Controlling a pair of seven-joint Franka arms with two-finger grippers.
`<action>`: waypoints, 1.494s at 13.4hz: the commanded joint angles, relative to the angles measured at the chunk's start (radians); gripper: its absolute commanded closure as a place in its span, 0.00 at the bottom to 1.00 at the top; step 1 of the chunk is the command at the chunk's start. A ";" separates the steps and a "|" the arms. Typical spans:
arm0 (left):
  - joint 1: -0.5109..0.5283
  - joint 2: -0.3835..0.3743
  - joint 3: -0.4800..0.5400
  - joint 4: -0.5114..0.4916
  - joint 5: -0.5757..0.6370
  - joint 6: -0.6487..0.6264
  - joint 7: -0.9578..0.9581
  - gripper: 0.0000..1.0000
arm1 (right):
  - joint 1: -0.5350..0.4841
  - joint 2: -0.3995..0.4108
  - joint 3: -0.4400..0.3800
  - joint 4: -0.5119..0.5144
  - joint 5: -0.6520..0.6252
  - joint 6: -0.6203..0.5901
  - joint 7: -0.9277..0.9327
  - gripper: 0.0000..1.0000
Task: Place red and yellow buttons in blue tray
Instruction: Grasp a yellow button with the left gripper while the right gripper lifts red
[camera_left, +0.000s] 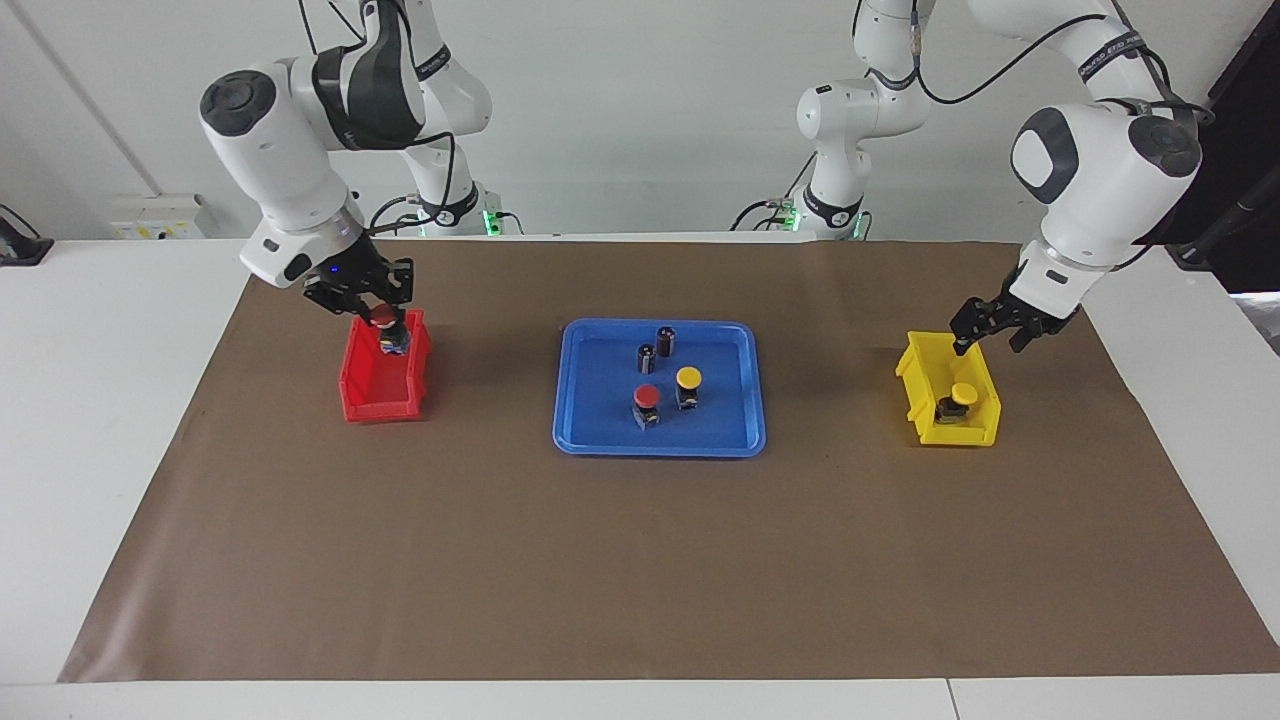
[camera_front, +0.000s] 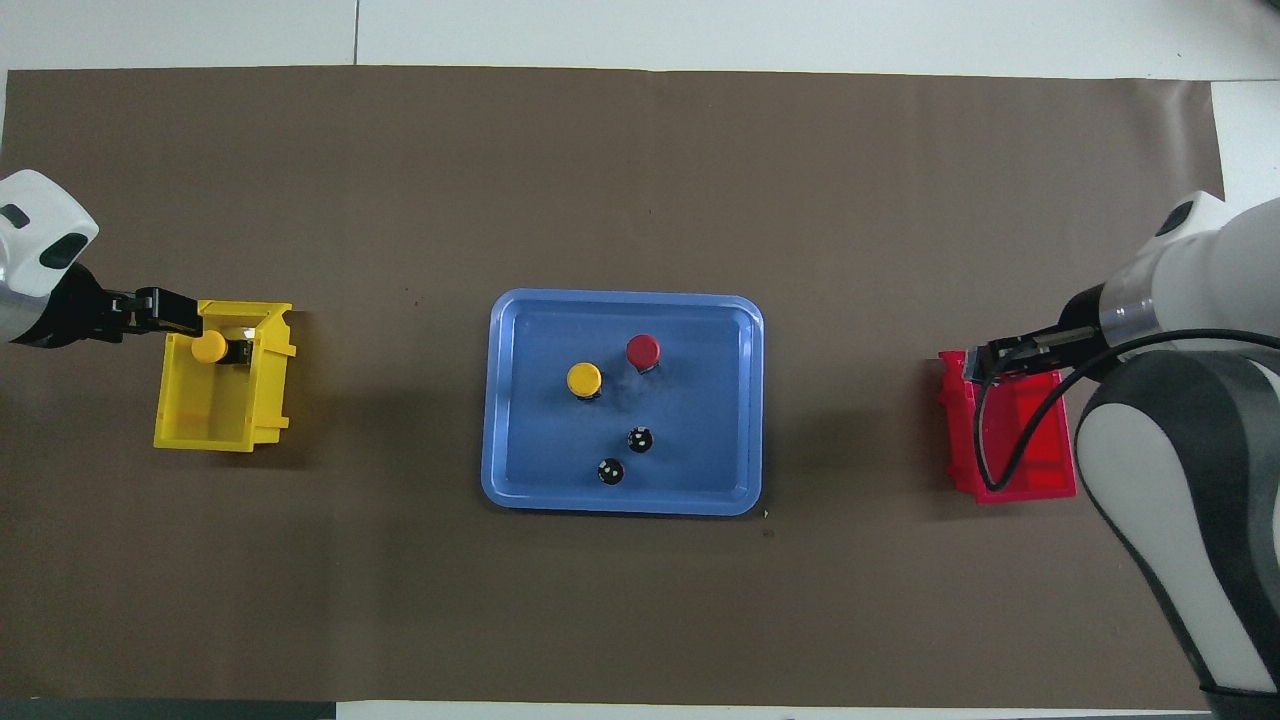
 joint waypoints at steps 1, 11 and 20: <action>0.012 -0.002 -0.007 -0.034 0.001 0.051 0.017 0.21 | 0.157 0.156 0.001 0.163 0.005 0.014 0.259 0.78; 0.038 0.039 -0.006 -0.147 0.001 0.246 0.022 0.23 | 0.319 0.350 0.001 0.077 0.003 0.365 0.539 0.77; 0.049 0.073 -0.006 -0.186 0.001 0.335 0.040 0.37 | 0.331 0.379 -0.001 0.037 0.003 0.409 0.537 0.32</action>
